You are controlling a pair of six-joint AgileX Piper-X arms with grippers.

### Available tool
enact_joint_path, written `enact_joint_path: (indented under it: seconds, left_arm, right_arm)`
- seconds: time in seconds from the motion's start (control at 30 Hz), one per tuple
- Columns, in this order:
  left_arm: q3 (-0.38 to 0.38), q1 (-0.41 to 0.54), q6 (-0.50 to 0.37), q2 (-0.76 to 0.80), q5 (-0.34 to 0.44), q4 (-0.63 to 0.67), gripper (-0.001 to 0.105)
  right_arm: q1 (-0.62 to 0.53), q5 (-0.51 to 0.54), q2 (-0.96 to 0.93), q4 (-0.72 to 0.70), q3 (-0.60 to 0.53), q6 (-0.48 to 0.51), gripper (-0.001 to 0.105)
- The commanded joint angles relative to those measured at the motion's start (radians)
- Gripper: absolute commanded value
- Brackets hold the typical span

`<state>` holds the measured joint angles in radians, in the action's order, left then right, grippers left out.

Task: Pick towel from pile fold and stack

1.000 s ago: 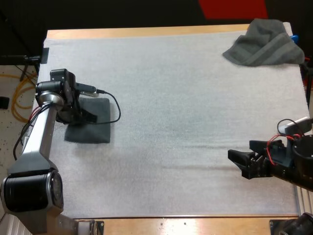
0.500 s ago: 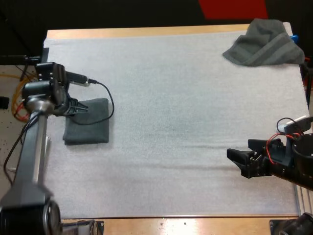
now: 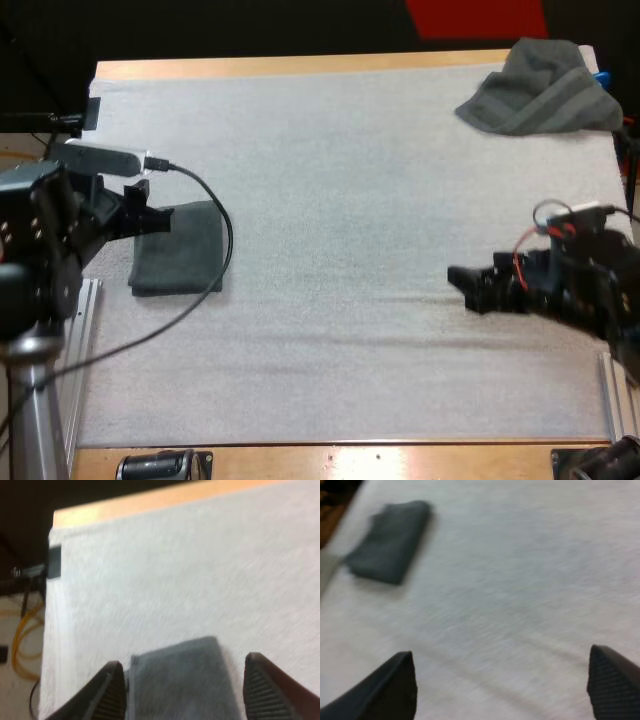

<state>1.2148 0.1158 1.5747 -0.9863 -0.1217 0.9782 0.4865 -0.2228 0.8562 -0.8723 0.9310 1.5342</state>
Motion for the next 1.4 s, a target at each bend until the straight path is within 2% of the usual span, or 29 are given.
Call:
enact_joint_path:
  seconds: [0.0, 0.07, 0.13, 0.3, 0.47, 0.57, 0.7, 0.8, 1.1, 1.2, 1.37]
  left_arm:
    - [0.008, -0.005, 0.016, 0.02, -0.028, -0.005, 0.051]
    - [0.008, -0.005, 0.016, 0.066, -0.079, -0.005, 0.051]
    - [0.008, -0.005, 0.016, 0.098, -0.097, -0.005, 0.051]
    - [0.008, -0.006, 0.003, 0.155, -0.098, -0.005, 0.051]
    - [0.008, -0.092, -0.039, 0.206, -0.079, -0.002, 0.051]
    - [0.008, -0.135, -0.039, 0.24, -0.021, 0.006, 0.051]
    - [-0.002, -0.167, -0.054, 0.305, 0.0, 0.014, 0.051]
    - [-0.042, -0.179, -0.064, 0.375, 0.0, 0.013, 0.051]
    - [-0.227, -0.179, -0.093, 0.722, 0.044, 0.028, 0.051]
    - [-0.258, -0.179, -0.093, 0.852, 0.044, 0.08, 0.051]
    - [-0.263, -0.179, -0.09, 1.026, 0.044, 0.281, 0.051]
  right_arm:
    - [-0.027, 0.001, 0.012, 0.026, 0.002, 0.03, 0.069]
    - [-0.102, -0.002, 0.054, 0.038, 0.014, 0.067, 0.069]
    - [-0.158, -0.019, 0.069, 0.038, 0.027, 0.088, 0.069]
    - [-0.322, -0.023, 0.049, -0.001, 0.057, 0.176, 0.069]
    - [-0.489, -0.02, -0.026, -0.101, 0.085, 0.297, 0.069]
    - [-0.542, 0.009, -0.089, -0.12, 0.085, 0.305, 0.069]
    - [-0.546, 0.057, -0.195, -0.141, 0.085, 0.347, 0.069]
    - [-0.546, 0.066, -0.308, -0.155, 0.085, 0.35, 0.069]
    - [-0.546, 0.062, -0.649, -0.158, 0.072, 0.347, 0.069]
    - [-0.546, 0.062, -0.746, -0.173, 0.048, 0.322, 0.069]
    - [-0.546, 0.062, -0.89, -0.313, 0.008, 0.294, 0.069]
